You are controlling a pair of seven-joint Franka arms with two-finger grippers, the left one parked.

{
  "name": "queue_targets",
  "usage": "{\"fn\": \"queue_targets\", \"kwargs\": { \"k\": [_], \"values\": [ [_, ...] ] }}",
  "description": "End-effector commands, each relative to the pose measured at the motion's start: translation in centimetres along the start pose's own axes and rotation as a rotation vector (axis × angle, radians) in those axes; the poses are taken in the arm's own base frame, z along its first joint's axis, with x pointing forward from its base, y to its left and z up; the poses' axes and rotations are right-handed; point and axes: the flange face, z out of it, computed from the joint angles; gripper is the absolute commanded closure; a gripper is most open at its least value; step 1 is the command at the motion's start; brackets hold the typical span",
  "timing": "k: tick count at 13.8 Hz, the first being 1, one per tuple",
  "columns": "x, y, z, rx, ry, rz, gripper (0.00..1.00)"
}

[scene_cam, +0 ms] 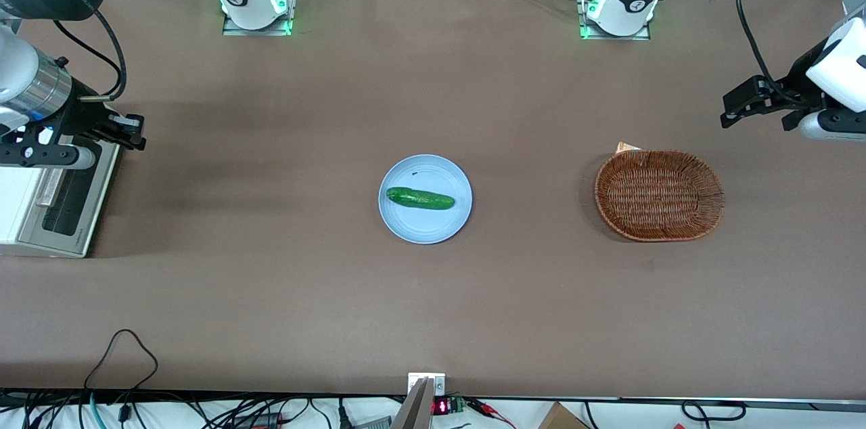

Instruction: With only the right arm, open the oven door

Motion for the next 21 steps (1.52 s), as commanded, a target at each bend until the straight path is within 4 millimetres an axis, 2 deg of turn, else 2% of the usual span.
{"fn": "queue_targets", "kwargs": {
  "k": [1,4,6,9,12,13,17,21],
  "values": [
    [-0.4,-0.1,-0.2,-0.005,-0.006,-0.007,1.0],
    [0.0,0.2,1.3,-0.028,-0.025,-0.005,1.0],
    [0.5,1.2,3.3,-0.121,-0.048,-0.012,1.0],
    [1.1,3.7,6.9,-0.259,-0.087,-0.024,1.0],
    [1.6,6.9,8.9,-0.361,-0.086,0.009,1.0],
    [1.8,7.5,9.3,-0.394,-0.083,0.04,1.0],
    [2.7,9.6,13.6,-0.631,-0.094,0.056,1.0],
    [3.6,12.0,16.7,-0.685,-0.074,0.111,1.0]
  ]
}}
